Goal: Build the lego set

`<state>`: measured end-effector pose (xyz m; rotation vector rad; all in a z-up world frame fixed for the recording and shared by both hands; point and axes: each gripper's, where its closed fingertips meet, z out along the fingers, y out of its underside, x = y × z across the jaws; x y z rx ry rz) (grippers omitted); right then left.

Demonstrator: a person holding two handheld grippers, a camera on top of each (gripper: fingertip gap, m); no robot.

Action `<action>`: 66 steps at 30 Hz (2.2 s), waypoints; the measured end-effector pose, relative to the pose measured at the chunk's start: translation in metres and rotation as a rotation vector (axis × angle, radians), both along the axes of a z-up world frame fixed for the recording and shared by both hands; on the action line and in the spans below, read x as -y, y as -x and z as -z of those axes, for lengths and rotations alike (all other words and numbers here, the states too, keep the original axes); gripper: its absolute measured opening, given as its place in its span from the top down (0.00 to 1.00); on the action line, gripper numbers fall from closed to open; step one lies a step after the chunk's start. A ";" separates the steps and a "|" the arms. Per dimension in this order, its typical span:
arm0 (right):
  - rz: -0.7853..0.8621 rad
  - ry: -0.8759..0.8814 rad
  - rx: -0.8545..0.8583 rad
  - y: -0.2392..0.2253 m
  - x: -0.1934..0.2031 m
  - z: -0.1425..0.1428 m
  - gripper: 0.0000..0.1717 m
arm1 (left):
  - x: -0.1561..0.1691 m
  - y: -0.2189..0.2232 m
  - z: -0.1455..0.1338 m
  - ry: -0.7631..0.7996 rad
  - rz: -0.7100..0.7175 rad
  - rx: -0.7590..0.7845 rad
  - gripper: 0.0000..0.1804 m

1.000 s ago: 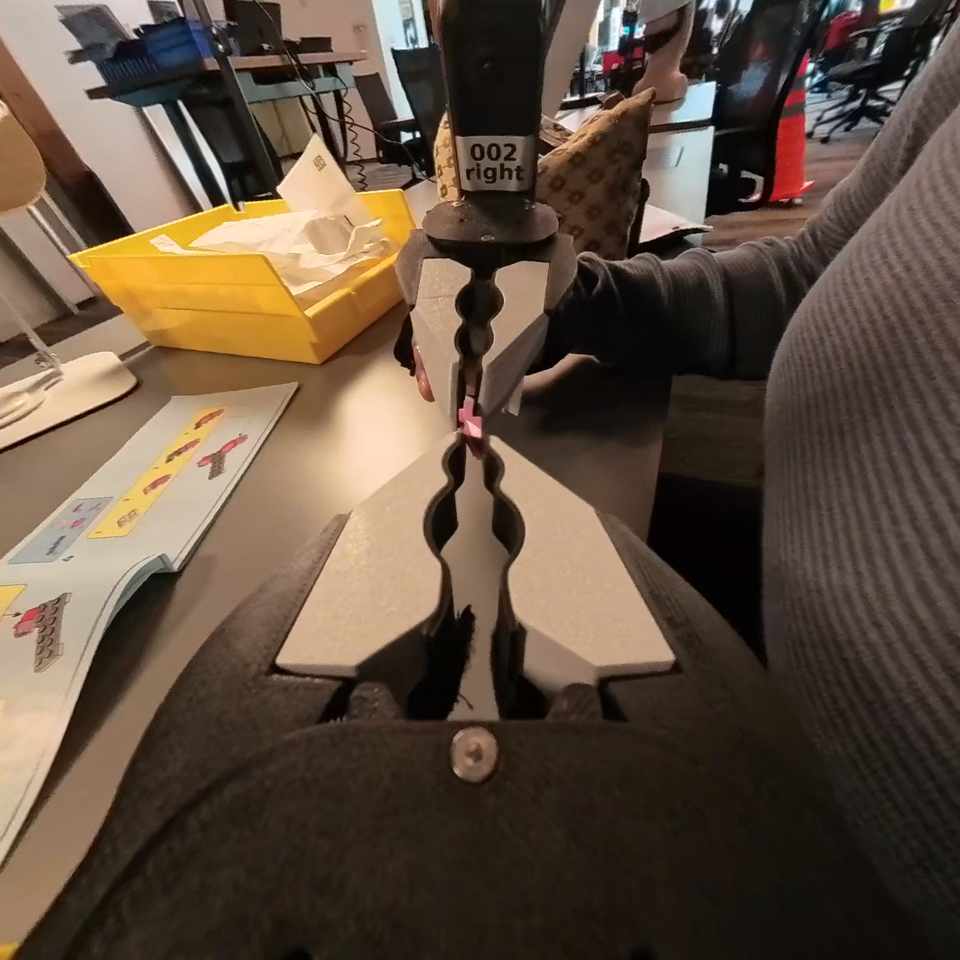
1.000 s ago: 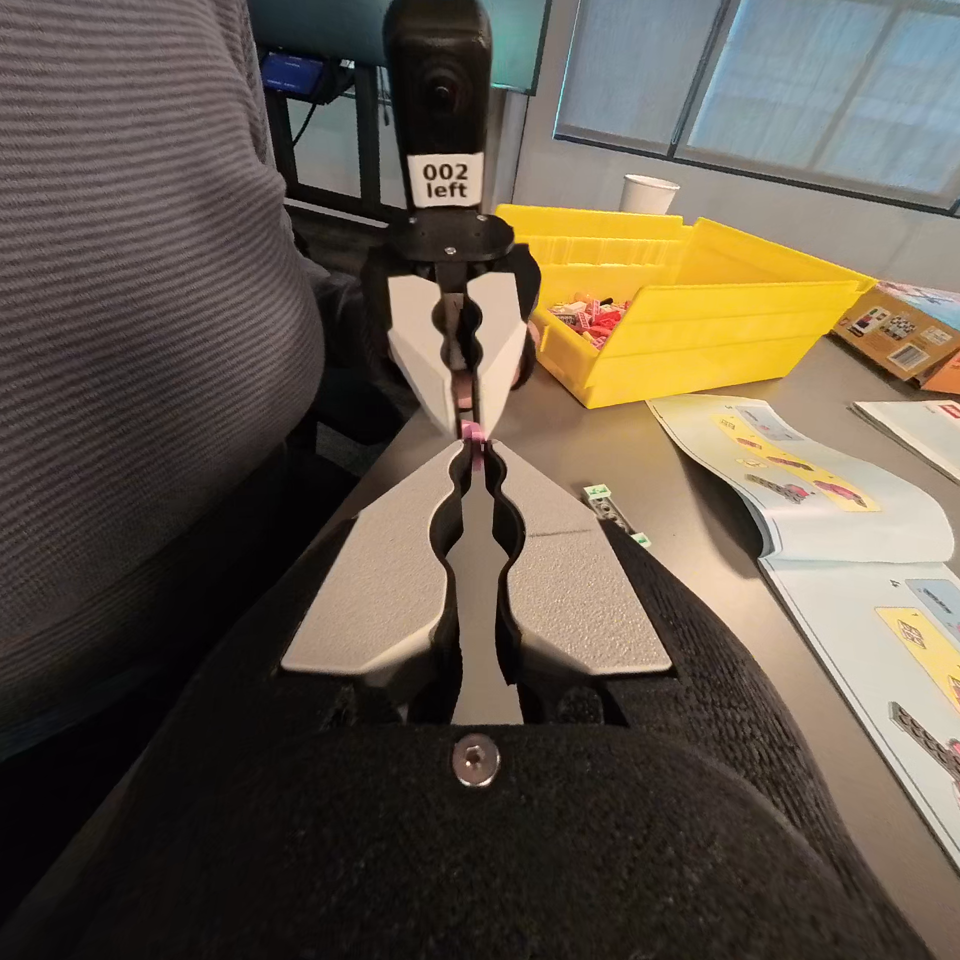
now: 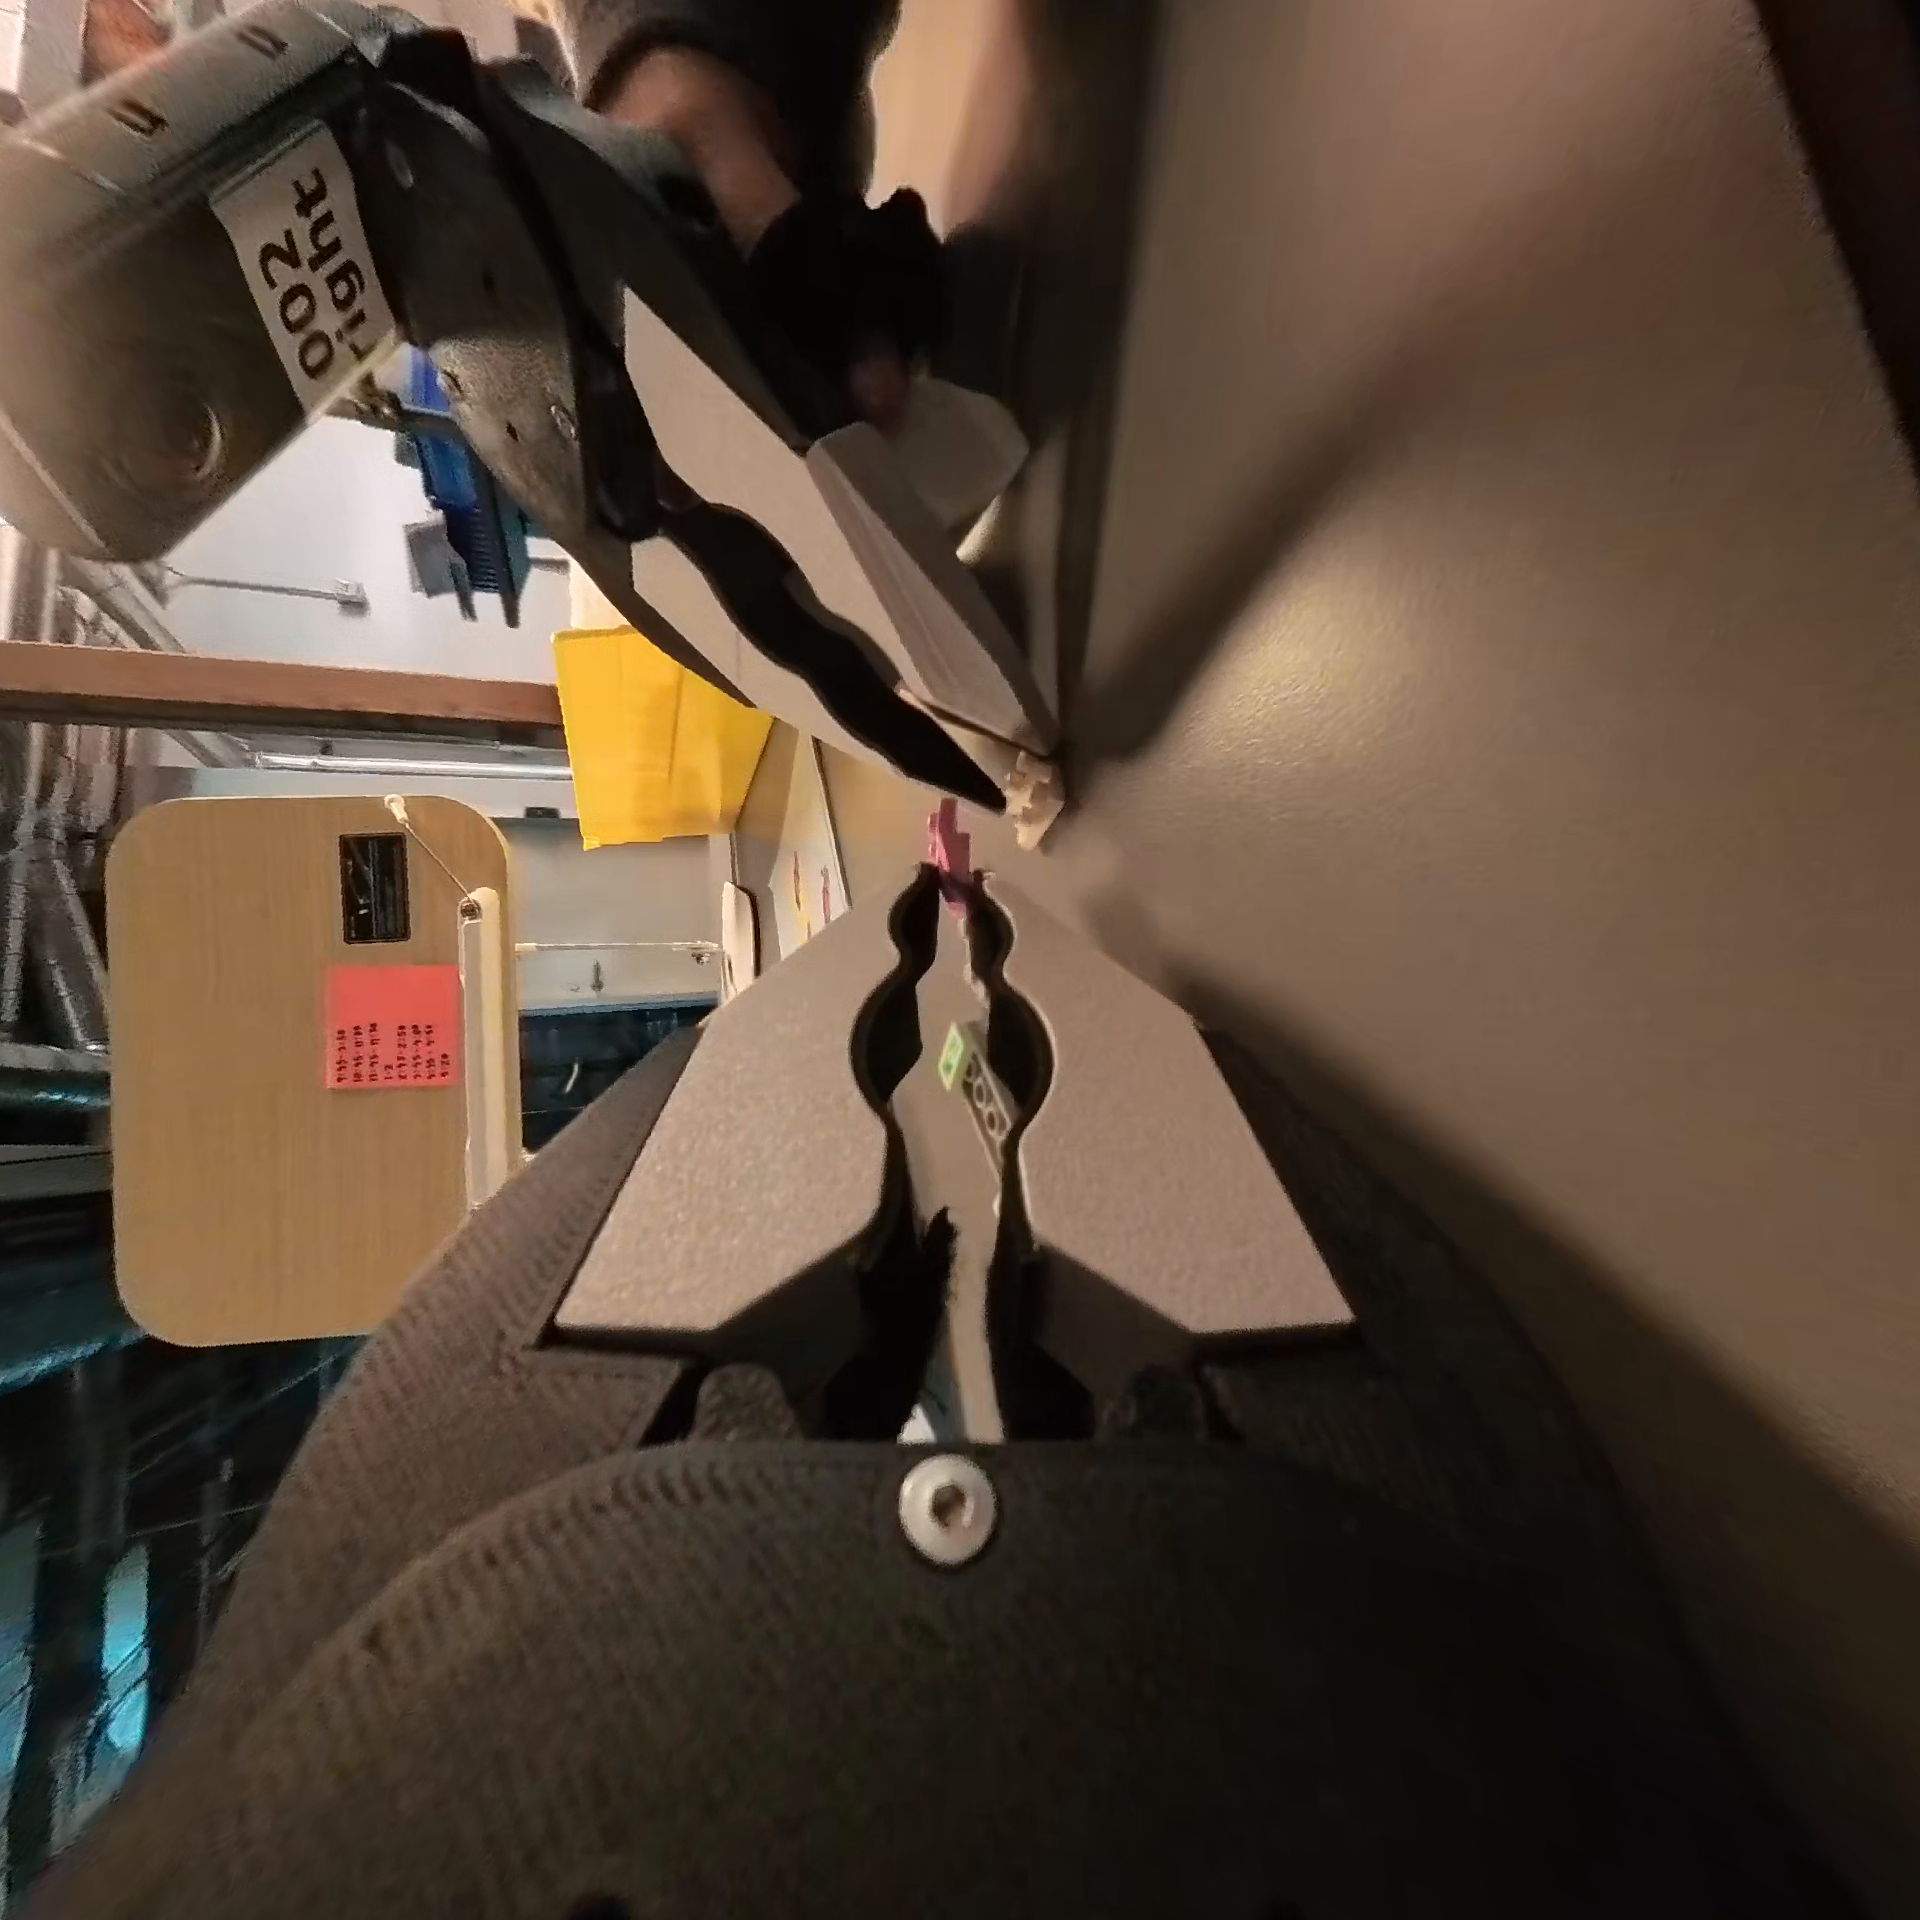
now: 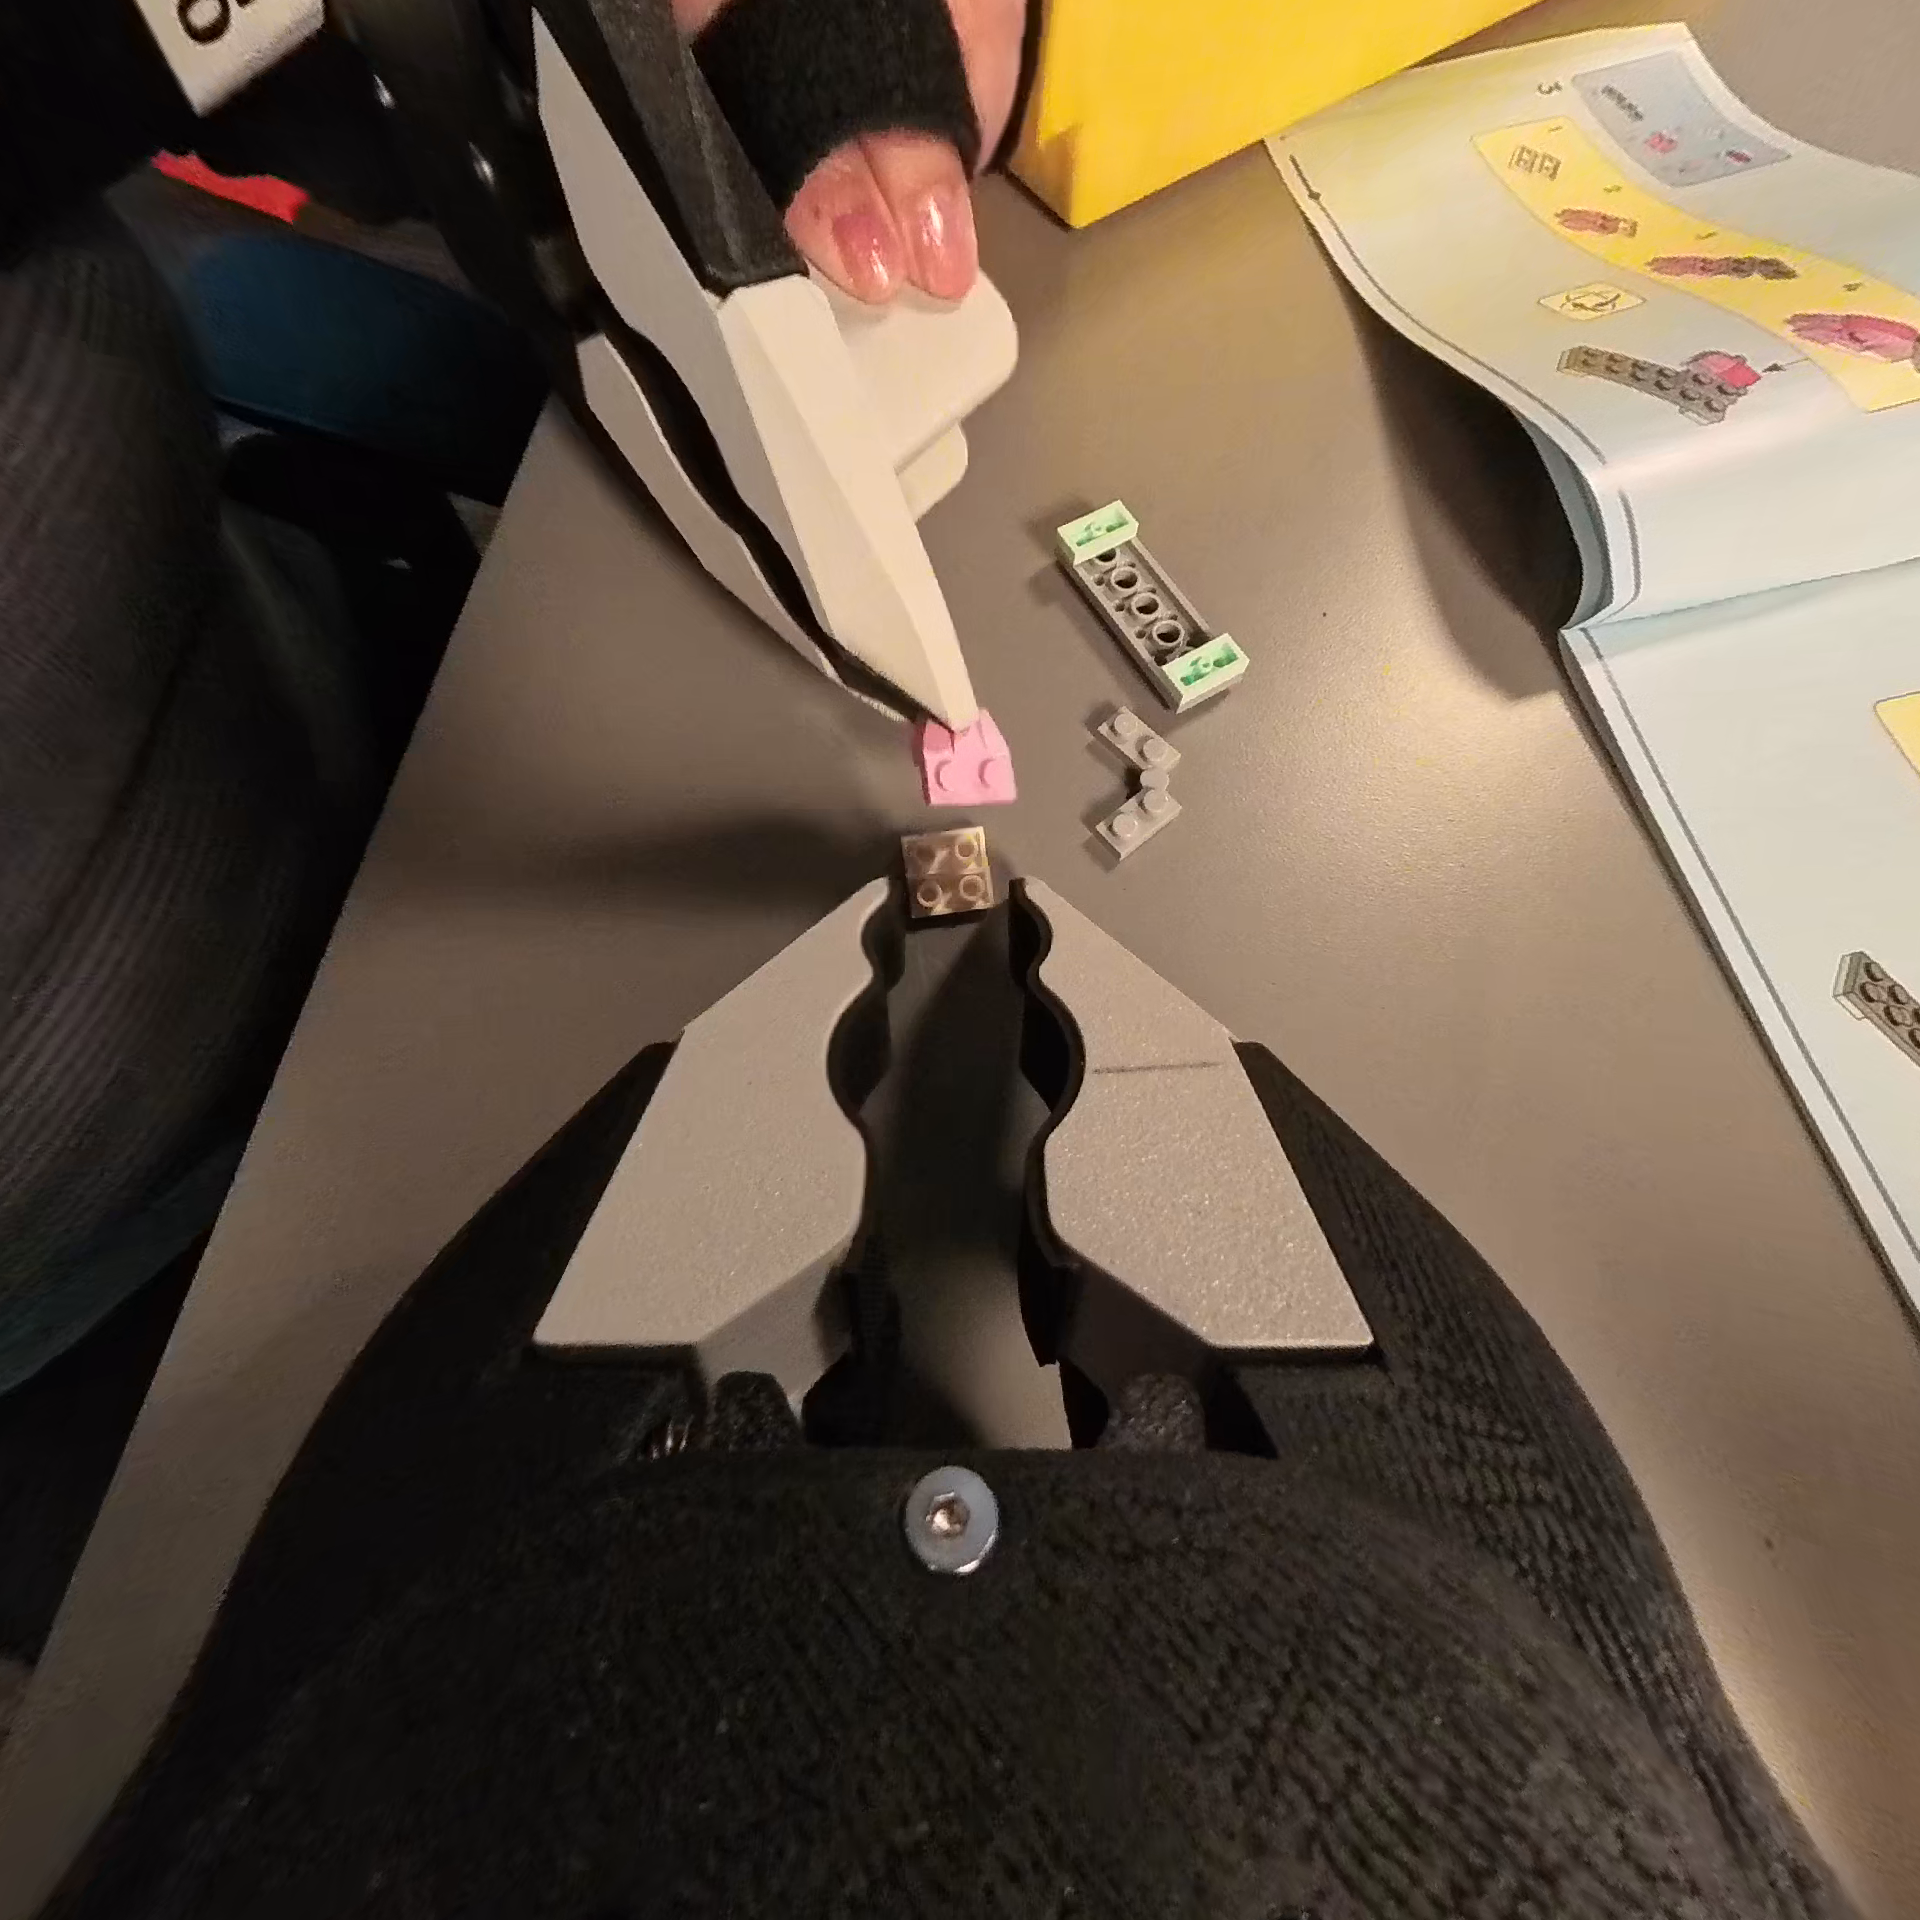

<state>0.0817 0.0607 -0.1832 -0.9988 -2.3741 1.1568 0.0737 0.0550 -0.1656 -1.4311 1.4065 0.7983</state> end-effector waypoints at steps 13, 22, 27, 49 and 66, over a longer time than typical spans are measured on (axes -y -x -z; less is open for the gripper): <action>0.002 -0.018 -0.017 0.000 0.000 0.000 0.90 | -0.002 0.005 0.007 0.013 -0.003 -0.028 0.98; 0.003 -0.022 -0.021 0.000 0.000 0.000 0.92 | 0.002 0.002 0.008 0.012 0.041 -0.064 0.98; 0.002 -0.016 -0.015 0.000 0.000 0.000 0.92 | 0.002 -0.002 0.009 0.024 0.069 -0.037 0.98; 0.011 0.015 0.012 -0.001 0.001 0.000 0.93 | -0.001 -0.001 0.010 -0.030 0.058 -0.147 0.96; -0.062 0.021 0.015 -0.010 0.007 -0.001 0.93 | 0.011 -0.015 0.012 0.015 0.178 -0.089 0.98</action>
